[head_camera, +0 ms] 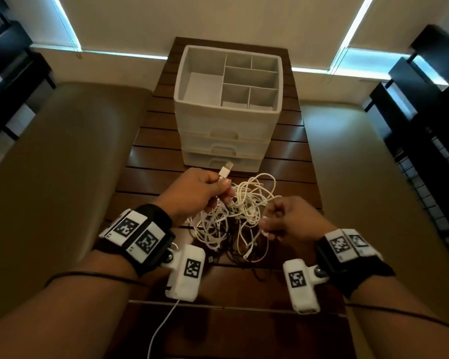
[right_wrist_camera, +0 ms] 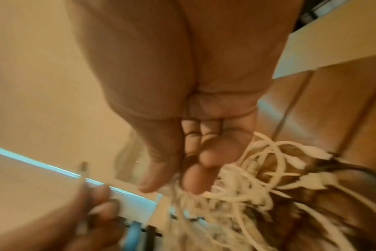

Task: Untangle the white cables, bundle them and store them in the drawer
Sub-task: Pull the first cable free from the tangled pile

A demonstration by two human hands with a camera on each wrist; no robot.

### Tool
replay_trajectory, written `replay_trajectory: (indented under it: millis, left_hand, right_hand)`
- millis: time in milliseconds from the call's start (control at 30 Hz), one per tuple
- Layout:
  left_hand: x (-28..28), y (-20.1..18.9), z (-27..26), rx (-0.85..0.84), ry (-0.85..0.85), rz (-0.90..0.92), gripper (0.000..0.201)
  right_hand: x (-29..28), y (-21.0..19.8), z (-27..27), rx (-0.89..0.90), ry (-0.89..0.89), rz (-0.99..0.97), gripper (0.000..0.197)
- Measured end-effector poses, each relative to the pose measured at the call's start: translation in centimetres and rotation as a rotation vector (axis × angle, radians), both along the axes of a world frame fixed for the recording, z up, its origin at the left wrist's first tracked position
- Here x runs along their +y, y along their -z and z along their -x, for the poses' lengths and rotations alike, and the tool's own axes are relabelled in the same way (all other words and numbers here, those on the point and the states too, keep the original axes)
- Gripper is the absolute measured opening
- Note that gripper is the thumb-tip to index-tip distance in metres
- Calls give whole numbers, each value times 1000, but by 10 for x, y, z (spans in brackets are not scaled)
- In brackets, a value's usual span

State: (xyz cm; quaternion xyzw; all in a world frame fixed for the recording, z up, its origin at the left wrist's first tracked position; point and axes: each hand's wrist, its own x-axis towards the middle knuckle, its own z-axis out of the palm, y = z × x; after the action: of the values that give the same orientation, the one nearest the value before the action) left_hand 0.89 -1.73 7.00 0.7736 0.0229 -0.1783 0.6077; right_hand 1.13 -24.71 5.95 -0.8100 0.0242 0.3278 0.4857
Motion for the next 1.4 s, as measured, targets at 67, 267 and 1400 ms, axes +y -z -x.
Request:
replay_trajectory:
  millis: [67,267,1400]
  left_hand:
    - [-9,-4,0,11,-18,105,25]
    - [-28,-19,3,-15,8,242,34]
    - [63,-106,-4,-624,-371,-460,29]
  right_hand:
    - [5,-27,-2,-95,2,-192,5]
    - [31,-60,-13,-401,108,-193,7]
    - [40,-15,-33,-518,-86,129,21]
